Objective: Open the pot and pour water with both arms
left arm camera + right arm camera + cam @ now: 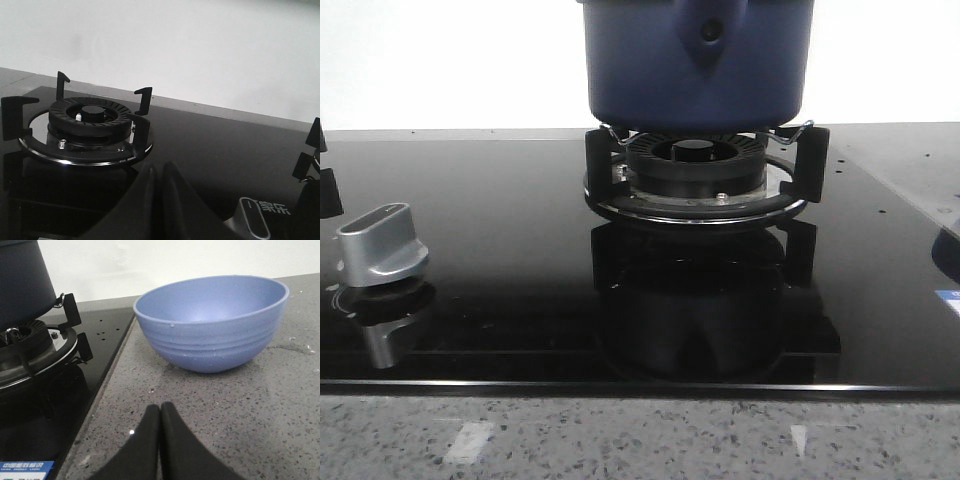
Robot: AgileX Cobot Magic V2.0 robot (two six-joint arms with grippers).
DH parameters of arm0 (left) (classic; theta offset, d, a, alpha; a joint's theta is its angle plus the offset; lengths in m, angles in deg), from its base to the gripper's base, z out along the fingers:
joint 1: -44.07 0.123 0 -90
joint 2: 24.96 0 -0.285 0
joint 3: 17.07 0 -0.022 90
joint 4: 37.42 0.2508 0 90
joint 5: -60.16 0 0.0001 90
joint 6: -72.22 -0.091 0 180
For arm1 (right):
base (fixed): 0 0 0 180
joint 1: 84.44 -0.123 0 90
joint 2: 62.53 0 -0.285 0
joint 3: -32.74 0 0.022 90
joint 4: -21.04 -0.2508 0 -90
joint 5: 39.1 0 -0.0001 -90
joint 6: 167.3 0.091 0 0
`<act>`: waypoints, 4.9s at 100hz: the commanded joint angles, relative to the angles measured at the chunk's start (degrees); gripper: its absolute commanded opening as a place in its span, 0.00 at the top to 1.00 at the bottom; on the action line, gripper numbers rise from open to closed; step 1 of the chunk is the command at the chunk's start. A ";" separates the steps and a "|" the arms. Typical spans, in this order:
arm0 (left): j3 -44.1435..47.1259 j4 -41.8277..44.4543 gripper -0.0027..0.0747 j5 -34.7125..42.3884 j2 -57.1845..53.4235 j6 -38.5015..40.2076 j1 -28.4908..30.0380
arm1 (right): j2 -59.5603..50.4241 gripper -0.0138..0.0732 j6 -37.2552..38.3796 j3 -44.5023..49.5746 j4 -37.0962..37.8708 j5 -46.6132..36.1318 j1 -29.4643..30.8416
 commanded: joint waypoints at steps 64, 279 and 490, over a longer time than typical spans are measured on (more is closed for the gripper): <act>1.78 -0.47 0.99 4.23 -1.55 0.45 -0.48 | -1.26 0.89 -0.29 1.47 0.73 -4.57 0.35; -44.15 -63.04 0.99 -30.83 34.72 -59.92 -4.27 | 25.55 0.85 -14.29 -40.44 -9.79 23.19 -3.64; -87.77 -80.65 0.23 -37.18 99.22 -89.99 -24.65 | 27.77 0.28 -15.79 -41.31 -8.32 25.42 -7.76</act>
